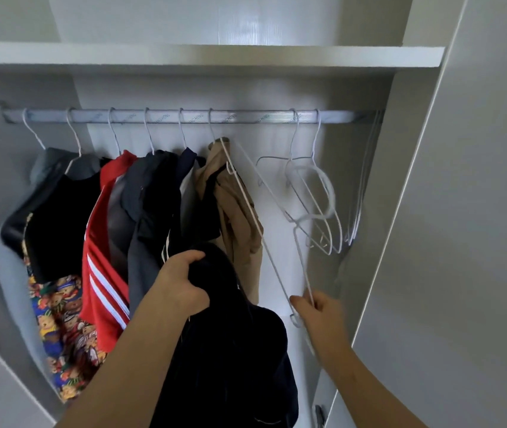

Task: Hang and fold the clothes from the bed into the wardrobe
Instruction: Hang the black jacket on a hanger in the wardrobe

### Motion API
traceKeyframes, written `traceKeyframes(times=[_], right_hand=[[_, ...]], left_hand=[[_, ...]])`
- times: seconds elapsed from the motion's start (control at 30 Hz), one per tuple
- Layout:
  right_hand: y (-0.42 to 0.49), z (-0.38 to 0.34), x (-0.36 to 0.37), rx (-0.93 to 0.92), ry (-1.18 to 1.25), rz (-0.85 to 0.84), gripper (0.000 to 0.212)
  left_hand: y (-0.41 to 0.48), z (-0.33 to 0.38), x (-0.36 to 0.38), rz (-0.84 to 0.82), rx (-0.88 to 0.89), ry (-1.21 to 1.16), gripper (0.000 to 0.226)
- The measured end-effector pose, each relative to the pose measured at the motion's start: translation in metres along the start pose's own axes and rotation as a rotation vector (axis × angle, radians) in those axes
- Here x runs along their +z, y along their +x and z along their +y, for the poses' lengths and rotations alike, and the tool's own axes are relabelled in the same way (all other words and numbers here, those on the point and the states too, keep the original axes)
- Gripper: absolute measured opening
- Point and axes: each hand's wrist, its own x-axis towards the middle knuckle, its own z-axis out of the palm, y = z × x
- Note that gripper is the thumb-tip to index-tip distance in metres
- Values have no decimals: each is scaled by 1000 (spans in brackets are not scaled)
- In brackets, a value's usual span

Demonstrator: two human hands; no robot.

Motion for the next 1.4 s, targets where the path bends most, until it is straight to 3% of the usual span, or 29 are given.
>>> traceKeyframes(times=[0.13, 0.27, 0.47, 0.73, 0.87, 1.03, 1.2, 1.4], right_hand=[[-13, 4, -1, 51, 160, -110, 32], [-10, -5, -2, 125, 311, -64, 30], [-1, -13, 1, 207, 420, 86, 64], [10, -18, 10, 264, 344, 111, 68], [8, -18, 13, 332, 311, 68, 45], [7, -19, 15, 324, 133, 17, 47], [6, -18, 8, 303, 42, 61, 49], [1, -15, -3, 271, -94, 67, 46]], left_hand=[[-1, -6, -2, 18, -15, -6, 36], [3, -7, -5, 40, -19, 47, 35], [14, 0, -25, -15, -29, 247, 31], [18, 26, -50, 8, 150, 489, 18], [13, 46, -56, 19, 101, 432, 20], [17, 62, -60, 30, 109, 399, 22], [24, 59, -62, 47, 225, 497, 17], [36, 56, -67, 133, 624, 736, 14]])
